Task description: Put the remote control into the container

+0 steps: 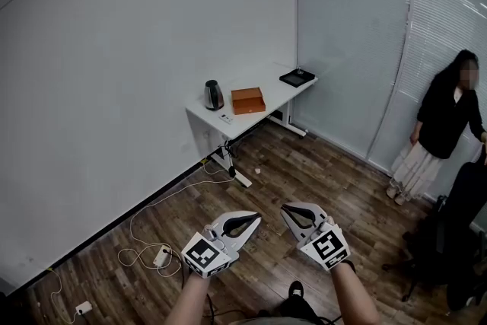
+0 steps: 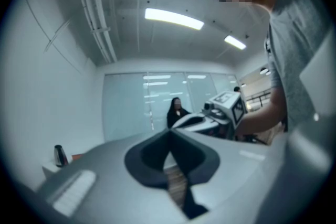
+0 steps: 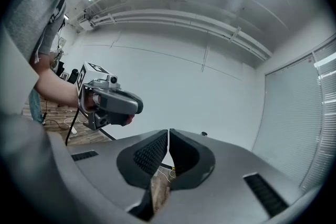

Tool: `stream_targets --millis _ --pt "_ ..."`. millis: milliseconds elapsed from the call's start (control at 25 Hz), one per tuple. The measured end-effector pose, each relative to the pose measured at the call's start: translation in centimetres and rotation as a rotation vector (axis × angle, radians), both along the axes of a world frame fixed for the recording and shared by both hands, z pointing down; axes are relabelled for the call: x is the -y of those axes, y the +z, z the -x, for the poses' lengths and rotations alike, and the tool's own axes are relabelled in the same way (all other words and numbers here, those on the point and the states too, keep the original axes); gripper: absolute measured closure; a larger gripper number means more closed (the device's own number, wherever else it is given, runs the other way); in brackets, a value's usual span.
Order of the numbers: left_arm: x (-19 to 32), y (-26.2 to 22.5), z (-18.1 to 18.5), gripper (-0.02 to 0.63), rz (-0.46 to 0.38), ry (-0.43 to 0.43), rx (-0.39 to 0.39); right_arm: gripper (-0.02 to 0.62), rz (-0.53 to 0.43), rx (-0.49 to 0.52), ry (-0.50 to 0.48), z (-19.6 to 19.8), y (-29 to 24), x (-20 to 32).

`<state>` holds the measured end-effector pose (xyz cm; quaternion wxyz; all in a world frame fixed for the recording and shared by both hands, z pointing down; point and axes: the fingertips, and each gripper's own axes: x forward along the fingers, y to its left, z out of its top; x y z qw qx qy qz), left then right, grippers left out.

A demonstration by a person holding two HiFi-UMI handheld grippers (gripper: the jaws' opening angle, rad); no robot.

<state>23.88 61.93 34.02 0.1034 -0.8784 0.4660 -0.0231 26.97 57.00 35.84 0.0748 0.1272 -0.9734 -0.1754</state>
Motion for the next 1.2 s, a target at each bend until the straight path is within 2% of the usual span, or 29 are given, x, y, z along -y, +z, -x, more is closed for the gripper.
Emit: stream_targets --millis 840,1200 --pt "9.6 0.1 2.6 0.606 0.042 -0.052 0.011 0.578 0.04 0.021 -0.054 3.0 0.1 9.6" --pt "14.1 0.0 1.5 0.606 0.047 -0.073 0.026 0.578 0.044 0.005 -0.096 2.4 0.4 13.6"
